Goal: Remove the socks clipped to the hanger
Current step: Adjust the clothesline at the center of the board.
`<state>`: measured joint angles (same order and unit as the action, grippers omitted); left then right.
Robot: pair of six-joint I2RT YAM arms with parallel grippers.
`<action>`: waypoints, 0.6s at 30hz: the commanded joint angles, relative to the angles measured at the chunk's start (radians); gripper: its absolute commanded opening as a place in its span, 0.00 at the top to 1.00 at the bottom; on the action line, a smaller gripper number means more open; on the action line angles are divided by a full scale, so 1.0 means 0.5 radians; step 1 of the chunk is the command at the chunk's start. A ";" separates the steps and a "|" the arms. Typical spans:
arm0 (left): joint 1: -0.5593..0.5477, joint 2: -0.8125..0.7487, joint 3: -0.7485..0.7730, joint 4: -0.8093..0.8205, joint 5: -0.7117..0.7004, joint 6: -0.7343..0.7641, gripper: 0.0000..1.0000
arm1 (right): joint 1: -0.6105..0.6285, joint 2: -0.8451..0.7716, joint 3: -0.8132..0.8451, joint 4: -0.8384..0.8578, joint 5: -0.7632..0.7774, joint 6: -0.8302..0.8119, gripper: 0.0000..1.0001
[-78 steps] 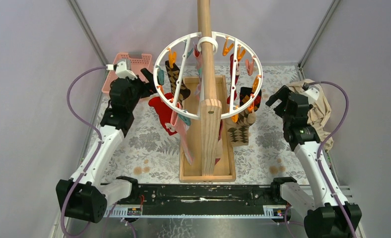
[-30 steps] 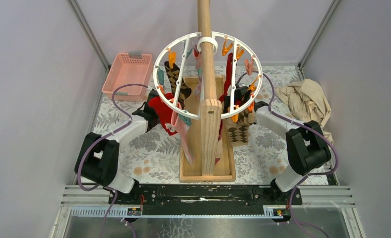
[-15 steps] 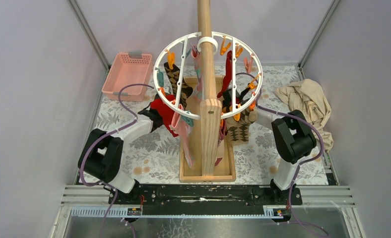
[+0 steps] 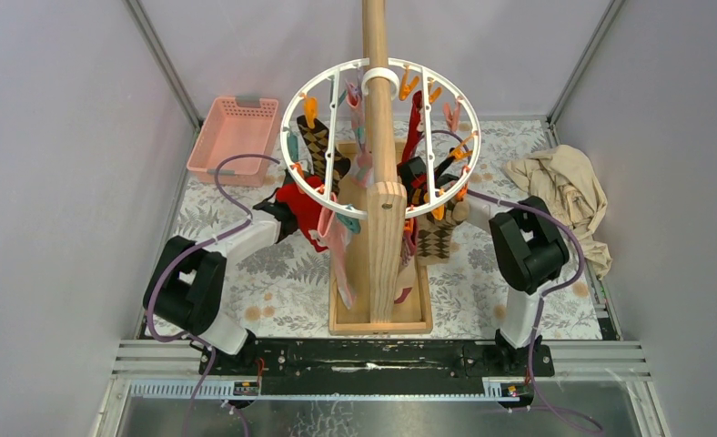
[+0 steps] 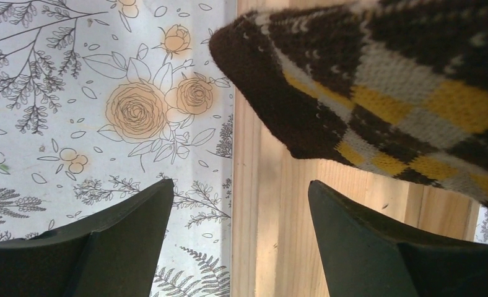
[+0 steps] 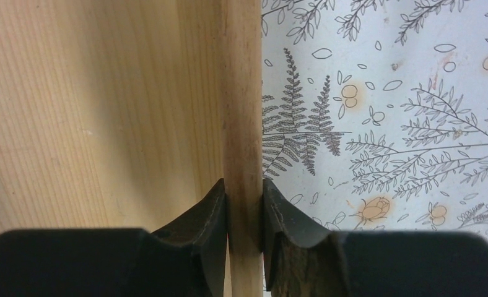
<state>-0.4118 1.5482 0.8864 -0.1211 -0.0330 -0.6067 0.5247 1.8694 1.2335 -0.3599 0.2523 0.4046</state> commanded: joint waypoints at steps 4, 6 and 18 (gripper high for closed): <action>-0.005 -0.091 0.061 -0.049 -0.094 0.045 0.12 | -0.047 0.092 0.265 -0.293 0.560 0.368 1.00; -0.004 -0.113 0.047 -0.066 -0.092 0.043 0.11 | -0.053 0.081 0.262 -0.294 0.604 0.426 1.00; -0.006 -0.168 -0.062 -0.083 -0.094 0.025 0.08 | -0.290 0.033 0.229 -0.281 0.659 0.693 1.00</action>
<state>-0.4118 1.4937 0.8745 -0.1535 -0.0536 -0.5999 0.4862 1.9144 1.3136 -0.4957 0.3733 0.5907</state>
